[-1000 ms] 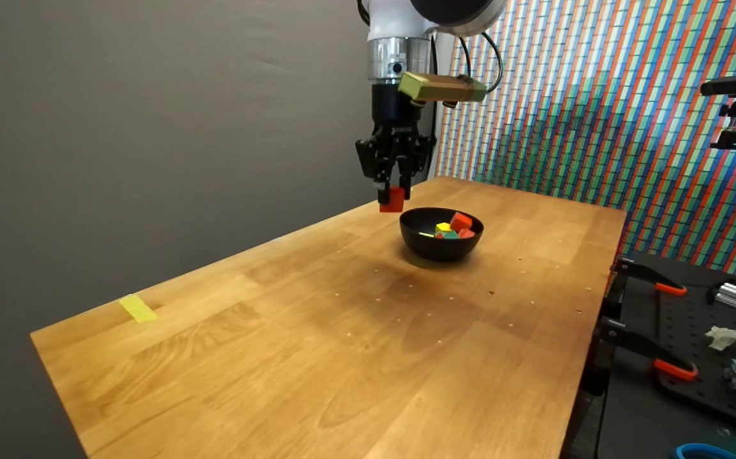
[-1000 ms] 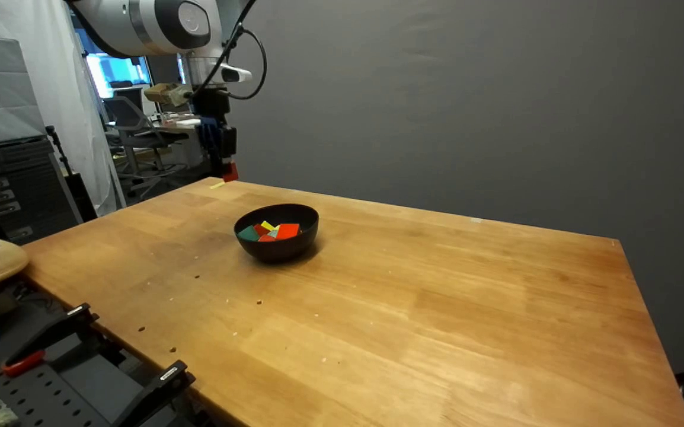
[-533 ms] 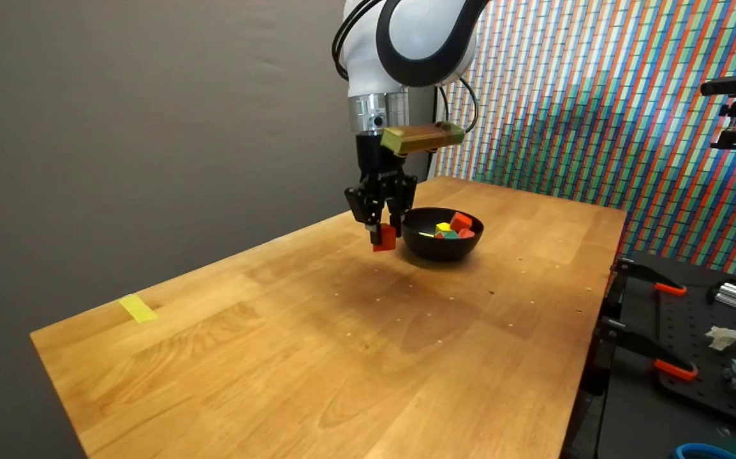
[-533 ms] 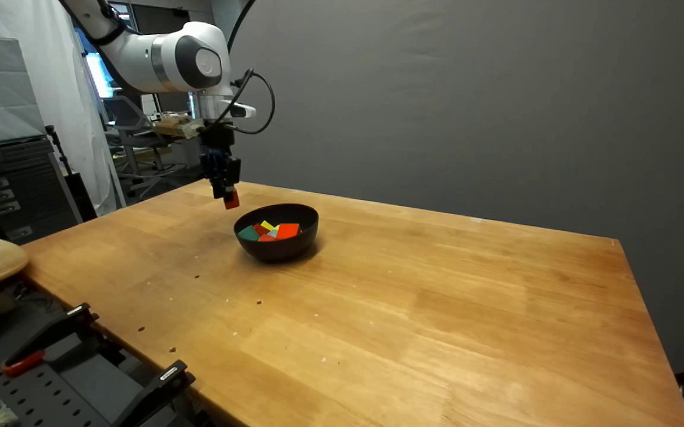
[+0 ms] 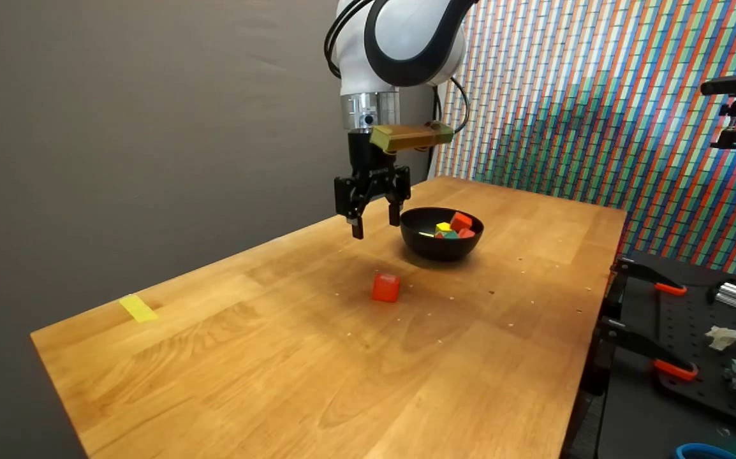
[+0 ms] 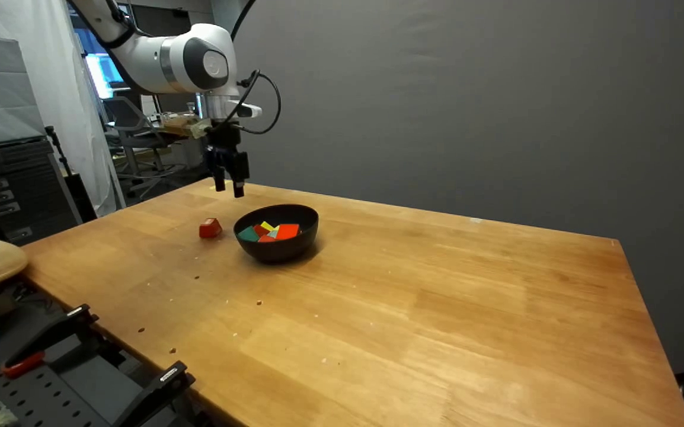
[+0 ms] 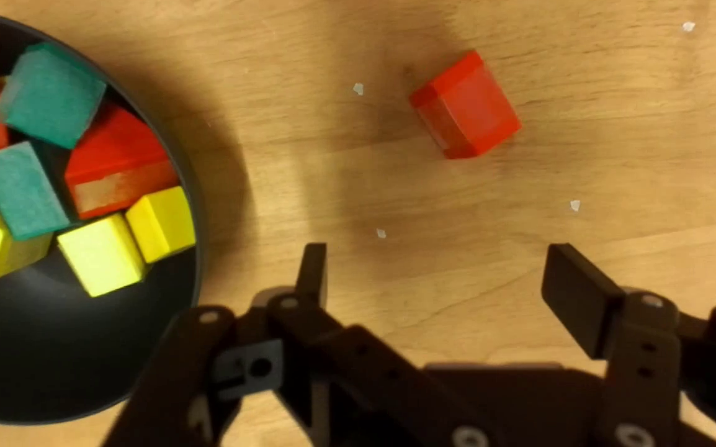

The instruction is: Remove the cubes from the bowl

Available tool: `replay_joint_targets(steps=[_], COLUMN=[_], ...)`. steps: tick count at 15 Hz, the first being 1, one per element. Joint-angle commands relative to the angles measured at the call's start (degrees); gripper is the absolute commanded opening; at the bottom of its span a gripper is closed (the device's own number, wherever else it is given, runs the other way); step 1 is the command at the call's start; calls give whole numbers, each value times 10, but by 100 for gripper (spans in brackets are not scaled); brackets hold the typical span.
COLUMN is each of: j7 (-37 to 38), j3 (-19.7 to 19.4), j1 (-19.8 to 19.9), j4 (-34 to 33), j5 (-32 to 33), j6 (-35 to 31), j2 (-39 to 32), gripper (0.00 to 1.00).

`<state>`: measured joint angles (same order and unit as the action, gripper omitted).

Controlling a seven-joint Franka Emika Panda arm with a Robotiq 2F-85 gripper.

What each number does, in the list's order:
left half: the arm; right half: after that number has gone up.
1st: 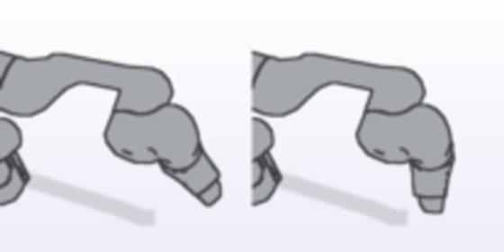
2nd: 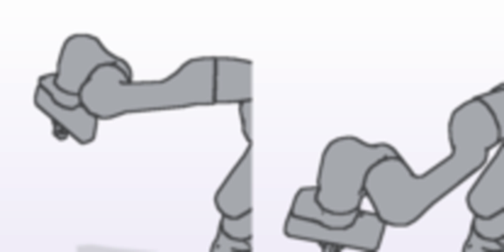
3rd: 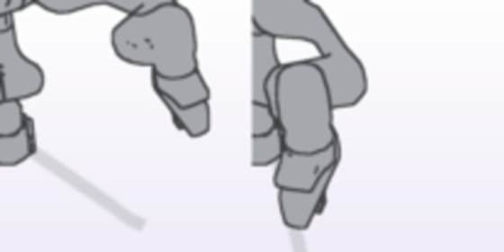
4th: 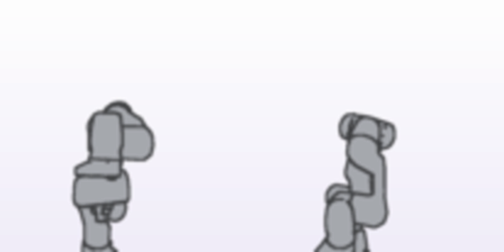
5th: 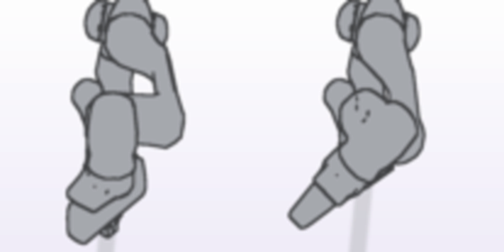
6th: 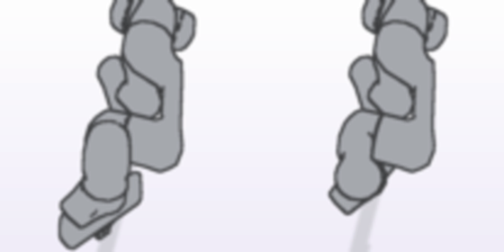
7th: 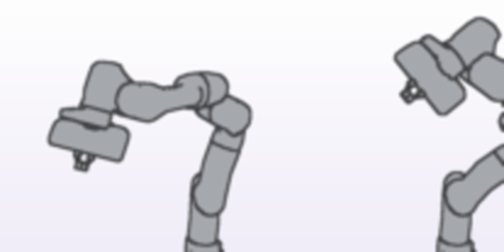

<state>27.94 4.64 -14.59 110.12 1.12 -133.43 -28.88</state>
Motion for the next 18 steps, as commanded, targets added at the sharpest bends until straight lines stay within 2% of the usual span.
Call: replay_joint_targets(steps=[1, 5, 7, 9, 13, 15, 18], j7=[-1, 40, 67, 87, 95, 86, 78], j3=[-23, -70, -93, -111, -129, -131, -126], j1=[18, 46, 57, 63, 71, 76, 84], j4=[14, 22, 25, 38, 73, 90, 110], j5=[-17, -15, -12, -1, 13, 10, 1], j6=[14, 10, 11, 3, -6, -8, -10], j2=[39, 31, 16, 11, 29, 44, 59], gripper=[100, 100, 93, 91, 99, 99, 93])
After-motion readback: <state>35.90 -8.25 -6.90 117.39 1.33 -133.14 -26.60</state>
